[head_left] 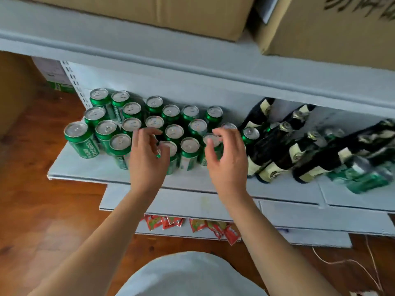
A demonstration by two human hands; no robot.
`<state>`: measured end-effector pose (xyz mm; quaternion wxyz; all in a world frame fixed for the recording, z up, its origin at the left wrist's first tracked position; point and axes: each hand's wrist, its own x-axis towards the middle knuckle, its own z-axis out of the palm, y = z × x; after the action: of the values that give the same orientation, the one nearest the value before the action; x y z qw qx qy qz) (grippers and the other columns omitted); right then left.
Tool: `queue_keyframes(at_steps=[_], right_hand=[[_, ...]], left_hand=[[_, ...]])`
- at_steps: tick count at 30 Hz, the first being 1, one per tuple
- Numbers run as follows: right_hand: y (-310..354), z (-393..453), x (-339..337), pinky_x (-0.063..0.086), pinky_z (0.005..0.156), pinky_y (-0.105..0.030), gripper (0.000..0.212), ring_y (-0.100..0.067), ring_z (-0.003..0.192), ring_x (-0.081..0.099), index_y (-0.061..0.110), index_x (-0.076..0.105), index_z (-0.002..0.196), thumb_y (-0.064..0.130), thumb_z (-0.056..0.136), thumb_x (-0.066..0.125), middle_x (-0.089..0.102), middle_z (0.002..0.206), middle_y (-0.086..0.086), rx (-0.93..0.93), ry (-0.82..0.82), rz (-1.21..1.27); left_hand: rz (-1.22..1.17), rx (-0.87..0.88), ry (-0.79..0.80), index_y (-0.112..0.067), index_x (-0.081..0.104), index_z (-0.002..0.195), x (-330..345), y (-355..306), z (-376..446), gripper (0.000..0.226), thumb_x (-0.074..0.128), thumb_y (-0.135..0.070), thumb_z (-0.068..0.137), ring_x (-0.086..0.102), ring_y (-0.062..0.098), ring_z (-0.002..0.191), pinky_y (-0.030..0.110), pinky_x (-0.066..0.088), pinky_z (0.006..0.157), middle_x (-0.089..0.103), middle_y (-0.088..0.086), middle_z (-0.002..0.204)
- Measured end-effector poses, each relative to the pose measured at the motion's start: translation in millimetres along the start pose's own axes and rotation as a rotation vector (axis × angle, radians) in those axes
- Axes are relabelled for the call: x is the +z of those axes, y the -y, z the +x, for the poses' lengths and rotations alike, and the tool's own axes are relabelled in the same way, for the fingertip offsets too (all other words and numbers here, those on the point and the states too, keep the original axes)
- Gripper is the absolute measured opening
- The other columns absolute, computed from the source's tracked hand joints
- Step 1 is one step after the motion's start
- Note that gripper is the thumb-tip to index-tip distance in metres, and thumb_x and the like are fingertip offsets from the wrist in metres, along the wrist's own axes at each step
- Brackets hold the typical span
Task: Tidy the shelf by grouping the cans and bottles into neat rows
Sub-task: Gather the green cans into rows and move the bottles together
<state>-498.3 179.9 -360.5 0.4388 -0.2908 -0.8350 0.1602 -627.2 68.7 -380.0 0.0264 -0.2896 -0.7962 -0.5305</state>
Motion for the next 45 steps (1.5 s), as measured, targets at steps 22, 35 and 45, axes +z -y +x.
queue_keyframes(at_steps=[22,35,45], right_hand=[[-247,-9,-115,0.053,0.084,-0.035,0.070,-0.019,0.117,0.054,0.016,0.042,0.134,0.042,0.079,0.076,0.055,0.127,-0.001,0.399,0.315,0.111],[-297,0,-241,0.053,0.073,-0.028,0.018,-0.019,0.084,0.066,0.007,0.065,0.103,-0.002,0.089,0.057,0.069,0.095,-0.005,0.313,-0.018,-0.041],[-358,122,-207,0.038,0.110,-0.045,0.039,-0.031,0.127,0.050,0.013,0.054,0.135,0.017,0.096,0.051,0.052,0.141,-0.011,0.070,1.075,-0.344]], left_hand=[[0.116,0.008,0.475,-0.019,0.051,0.118,230,-135,-67,0.057,0.084,-0.027,0.072,0.060,0.010,0.091,0.028,0.048,0.076,0.065,-0.011,0.099],[0.139,-0.073,0.225,-0.010,0.038,0.136,265,-132,-115,0.081,0.084,-0.031,0.073,0.051,0.028,0.118,0.043,0.048,0.099,0.047,0.007,0.126],[0.097,0.079,-0.169,-0.005,0.044,0.121,264,-183,-155,0.044,0.064,-0.008,0.082,0.039,0.036,0.114,0.050,0.041,0.097,0.037,0.014,0.122]])
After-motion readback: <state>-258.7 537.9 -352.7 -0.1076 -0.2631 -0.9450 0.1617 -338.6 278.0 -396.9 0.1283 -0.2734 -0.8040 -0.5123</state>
